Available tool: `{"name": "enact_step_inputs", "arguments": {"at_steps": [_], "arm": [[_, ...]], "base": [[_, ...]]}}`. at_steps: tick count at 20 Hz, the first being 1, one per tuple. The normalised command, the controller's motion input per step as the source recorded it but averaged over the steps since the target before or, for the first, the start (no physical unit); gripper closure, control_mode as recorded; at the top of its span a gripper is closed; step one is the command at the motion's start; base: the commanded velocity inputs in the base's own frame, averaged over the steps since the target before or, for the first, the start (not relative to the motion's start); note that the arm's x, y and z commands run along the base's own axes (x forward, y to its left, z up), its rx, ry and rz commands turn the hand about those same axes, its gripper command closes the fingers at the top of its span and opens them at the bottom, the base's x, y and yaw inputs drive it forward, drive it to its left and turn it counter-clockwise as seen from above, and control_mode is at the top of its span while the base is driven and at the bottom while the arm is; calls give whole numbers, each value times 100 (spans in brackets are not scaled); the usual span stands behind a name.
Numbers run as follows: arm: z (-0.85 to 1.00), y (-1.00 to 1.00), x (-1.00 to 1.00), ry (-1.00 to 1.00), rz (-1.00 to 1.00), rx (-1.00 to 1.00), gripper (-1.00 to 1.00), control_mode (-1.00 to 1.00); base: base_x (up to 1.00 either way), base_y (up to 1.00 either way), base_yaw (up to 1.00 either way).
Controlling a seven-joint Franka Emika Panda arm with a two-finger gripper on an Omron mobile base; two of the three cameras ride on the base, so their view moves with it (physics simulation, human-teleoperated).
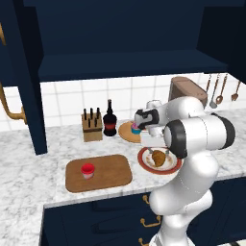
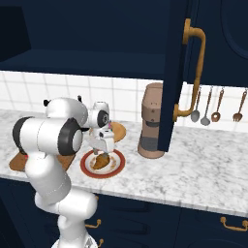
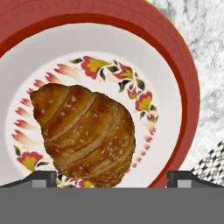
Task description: From the different types of pastries on the counter, select a croissant and place it on the cutting board. Then retrieve a jar of jam from the cabinet and place it alongside the croissant on the cutting board.
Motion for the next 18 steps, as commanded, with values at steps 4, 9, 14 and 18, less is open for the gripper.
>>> {"name": "enact_step_inputs", "arguments": {"at_steps": [4, 9, 14, 18], "arm": [[-24, -3, 0, 12, 4, 0, -100, -100], [-34, -18, 0, 16, 0, 0, -100, -100], [-31, -40, -17, 12, 3, 2, -100, -100], [-32, -43, -28, 6, 10, 6, -100, -100]], "base": [[0, 0, 0], [0, 0, 0], [0, 0, 0], [0, 0, 0]]}}
